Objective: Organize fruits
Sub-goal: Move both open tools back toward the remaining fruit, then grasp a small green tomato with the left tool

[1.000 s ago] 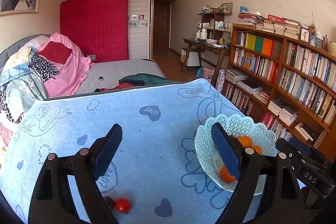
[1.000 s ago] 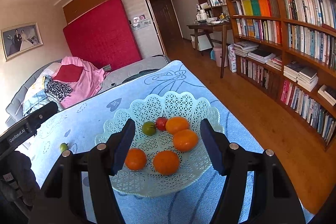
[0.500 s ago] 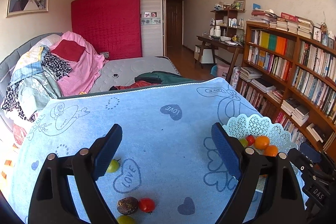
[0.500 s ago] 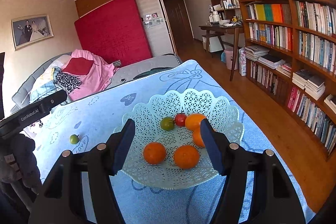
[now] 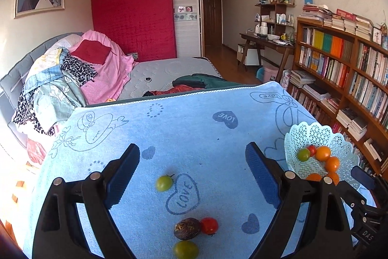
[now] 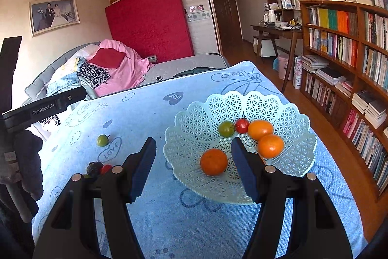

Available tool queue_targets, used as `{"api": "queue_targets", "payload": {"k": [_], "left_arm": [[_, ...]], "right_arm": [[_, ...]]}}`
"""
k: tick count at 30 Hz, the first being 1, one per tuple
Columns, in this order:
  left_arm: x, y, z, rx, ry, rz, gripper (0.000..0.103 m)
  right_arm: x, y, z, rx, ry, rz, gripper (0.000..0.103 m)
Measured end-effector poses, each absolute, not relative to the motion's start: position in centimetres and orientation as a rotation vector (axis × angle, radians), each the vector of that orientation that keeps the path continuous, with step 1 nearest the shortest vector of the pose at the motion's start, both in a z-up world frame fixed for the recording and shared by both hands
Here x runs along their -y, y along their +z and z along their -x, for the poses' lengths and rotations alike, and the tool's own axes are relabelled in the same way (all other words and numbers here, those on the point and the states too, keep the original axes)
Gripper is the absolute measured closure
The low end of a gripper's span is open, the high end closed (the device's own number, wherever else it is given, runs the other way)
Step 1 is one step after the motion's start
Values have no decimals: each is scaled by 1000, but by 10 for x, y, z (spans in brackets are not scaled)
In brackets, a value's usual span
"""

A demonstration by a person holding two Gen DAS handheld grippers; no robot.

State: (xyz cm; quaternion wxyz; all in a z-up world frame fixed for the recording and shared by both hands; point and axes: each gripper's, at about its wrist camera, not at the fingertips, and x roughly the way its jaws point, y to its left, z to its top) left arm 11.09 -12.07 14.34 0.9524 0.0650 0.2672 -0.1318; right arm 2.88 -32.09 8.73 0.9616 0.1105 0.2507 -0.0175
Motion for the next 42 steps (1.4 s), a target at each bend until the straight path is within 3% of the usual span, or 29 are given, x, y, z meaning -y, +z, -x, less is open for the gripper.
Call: {"api": "queue_targets", "payload": {"k": [13, 26, 34, 42], "left_arm": [[70, 109, -144, -700, -223, -75, 15], [71, 52, -194, -856, -223, -126, 40], [77, 31, -213, -913, -259, -119, 43], [80, 21, -221, -925, -308, -97, 72]], "right_arm": [[274, 83, -47, -564, 80, -196, 37], [246, 64, -62, -652, 160, -177, 37], [239, 53, -69, -695, 175, -173, 37], [226, 43, -76, -733, 207, -158, 37]]}}
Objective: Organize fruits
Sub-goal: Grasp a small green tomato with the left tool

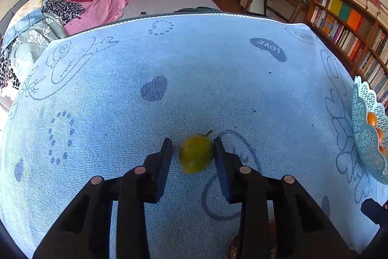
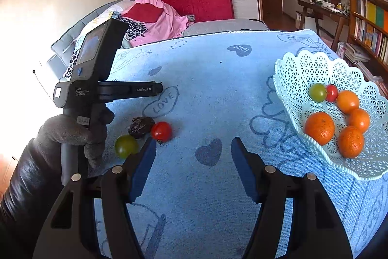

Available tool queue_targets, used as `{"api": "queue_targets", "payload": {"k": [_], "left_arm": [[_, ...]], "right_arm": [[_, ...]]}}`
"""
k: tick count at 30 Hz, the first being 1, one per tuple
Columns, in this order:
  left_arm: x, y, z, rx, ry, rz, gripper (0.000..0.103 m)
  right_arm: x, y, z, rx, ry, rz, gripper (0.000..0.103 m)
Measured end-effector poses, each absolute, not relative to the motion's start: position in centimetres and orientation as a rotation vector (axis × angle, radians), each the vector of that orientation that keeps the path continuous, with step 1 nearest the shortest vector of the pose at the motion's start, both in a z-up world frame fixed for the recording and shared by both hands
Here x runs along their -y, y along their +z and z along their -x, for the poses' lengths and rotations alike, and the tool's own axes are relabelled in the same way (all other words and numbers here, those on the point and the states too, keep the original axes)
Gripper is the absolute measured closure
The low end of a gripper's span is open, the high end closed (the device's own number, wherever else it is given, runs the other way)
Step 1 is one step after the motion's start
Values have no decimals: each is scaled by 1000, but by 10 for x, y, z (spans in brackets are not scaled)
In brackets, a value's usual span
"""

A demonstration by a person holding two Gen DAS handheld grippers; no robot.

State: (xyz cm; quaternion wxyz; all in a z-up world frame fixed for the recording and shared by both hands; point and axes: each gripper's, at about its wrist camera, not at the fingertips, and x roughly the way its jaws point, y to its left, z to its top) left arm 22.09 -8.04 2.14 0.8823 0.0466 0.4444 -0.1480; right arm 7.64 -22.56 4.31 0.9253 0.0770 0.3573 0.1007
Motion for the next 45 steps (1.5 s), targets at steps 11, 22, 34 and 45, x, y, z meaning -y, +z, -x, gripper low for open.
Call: {"api": "queue_targets", "payload": {"k": [11, 22, 34, 45], "left_arm": [[69, 41, -202, -863, -297, -78, 76], [38, 64, -169, -795, -216, -71, 76], [16, 74, -154, -778, -182, -29, 76], [15, 74, -153, -782, -186, -21, 76]], "right_arm": [[209, 41, -85, -765, 252, -175, 37], [165, 31, -98, -820, 327, -141, 44], [138, 13, -119, -873, 324, -115, 58], [136, 9, -117, -871, 328, -106, 69]]}}
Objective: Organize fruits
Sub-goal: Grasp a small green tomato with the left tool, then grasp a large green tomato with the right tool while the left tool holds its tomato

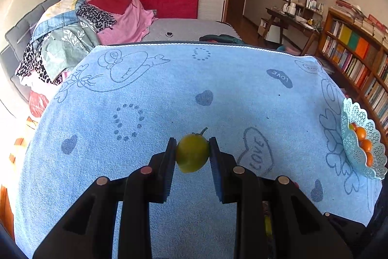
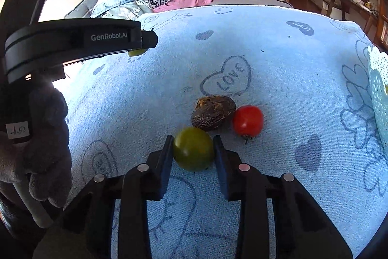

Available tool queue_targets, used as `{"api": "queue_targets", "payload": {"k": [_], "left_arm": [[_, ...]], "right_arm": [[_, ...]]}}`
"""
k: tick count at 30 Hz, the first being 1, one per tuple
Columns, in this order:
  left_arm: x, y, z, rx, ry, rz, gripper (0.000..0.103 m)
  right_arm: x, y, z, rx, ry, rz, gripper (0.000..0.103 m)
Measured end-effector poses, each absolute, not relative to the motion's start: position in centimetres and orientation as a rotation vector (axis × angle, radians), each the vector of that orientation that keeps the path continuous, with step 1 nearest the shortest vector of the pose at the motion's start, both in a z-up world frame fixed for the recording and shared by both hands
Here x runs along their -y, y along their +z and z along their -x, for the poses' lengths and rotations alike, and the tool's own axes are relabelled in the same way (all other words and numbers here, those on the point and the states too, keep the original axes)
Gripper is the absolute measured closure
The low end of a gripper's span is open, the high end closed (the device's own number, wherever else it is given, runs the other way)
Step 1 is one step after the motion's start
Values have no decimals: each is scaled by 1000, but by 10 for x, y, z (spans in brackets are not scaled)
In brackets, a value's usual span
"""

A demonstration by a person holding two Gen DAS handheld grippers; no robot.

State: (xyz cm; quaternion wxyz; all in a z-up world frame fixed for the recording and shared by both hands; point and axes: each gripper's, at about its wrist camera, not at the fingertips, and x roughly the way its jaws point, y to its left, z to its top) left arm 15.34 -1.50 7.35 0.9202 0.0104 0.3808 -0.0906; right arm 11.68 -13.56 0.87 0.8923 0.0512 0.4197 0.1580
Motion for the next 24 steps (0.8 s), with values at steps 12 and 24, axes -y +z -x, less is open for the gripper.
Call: {"api": "queue_targets", "payload": {"k": [12, 24], "left_arm": [[23, 71, -150, -782, -201, -36, 75], [31, 74, -144, -767, -225, -47, 75]], "right_arm": [[167, 12, -121, -830, 209, -145, 69], [189, 30, -113, -756, 123, -159, 69]]}}
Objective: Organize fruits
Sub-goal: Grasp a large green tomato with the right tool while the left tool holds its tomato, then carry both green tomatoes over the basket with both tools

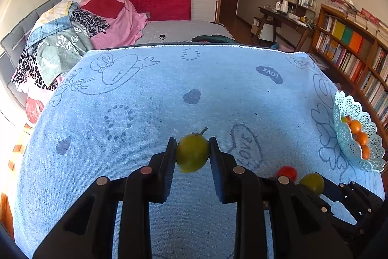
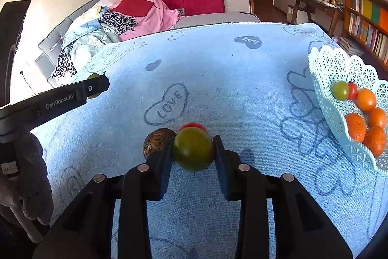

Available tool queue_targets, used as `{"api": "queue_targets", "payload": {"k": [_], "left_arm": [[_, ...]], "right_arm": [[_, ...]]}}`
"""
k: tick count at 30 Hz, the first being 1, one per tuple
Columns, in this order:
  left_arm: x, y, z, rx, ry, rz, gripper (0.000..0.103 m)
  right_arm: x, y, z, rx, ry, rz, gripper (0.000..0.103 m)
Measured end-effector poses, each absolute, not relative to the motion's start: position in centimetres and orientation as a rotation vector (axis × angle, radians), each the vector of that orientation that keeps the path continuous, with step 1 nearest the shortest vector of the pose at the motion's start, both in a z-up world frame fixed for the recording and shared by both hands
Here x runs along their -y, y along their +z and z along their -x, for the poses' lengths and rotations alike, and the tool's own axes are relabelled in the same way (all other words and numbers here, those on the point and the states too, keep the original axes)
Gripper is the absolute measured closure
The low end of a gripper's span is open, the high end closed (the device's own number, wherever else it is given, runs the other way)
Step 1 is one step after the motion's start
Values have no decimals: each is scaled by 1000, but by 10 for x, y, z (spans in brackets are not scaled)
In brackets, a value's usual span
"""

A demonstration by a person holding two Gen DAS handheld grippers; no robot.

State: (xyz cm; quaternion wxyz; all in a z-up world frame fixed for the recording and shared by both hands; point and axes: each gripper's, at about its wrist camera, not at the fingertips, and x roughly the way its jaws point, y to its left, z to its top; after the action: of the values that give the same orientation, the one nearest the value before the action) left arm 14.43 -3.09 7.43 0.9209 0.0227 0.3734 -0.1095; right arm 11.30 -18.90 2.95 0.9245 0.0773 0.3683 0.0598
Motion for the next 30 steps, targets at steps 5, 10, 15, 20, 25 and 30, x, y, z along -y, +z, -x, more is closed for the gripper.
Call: {"api": "queue_targets", "payload": {"k": [5, 10, 15, 20, 25, 30], "left_arm": [[38, 73, -140, -762, -242, -66, 75], [46, 75, -133, -745, -267, -80, 75], [56, 79, -124, -721, -306, -93, 75], [67, 80, -116, -708, -345, -102, 75], [77, 81, -108, -699, -370, -114, 75], [86, 82, -99, -695, -388, -127, 75]], "right_arm": [[196, 37, -103, -736, 122, -168, 69], [201, 43, -93, -721, 125, -182, 69], [211, 49, -82, -702, 122, -200, 69], [224, 58, -72, -677, 107, -218, 69], [239, 63, -62, -662, 91, -235, 69], [253, 67, -53, -648, 74, -248, 69]]}}
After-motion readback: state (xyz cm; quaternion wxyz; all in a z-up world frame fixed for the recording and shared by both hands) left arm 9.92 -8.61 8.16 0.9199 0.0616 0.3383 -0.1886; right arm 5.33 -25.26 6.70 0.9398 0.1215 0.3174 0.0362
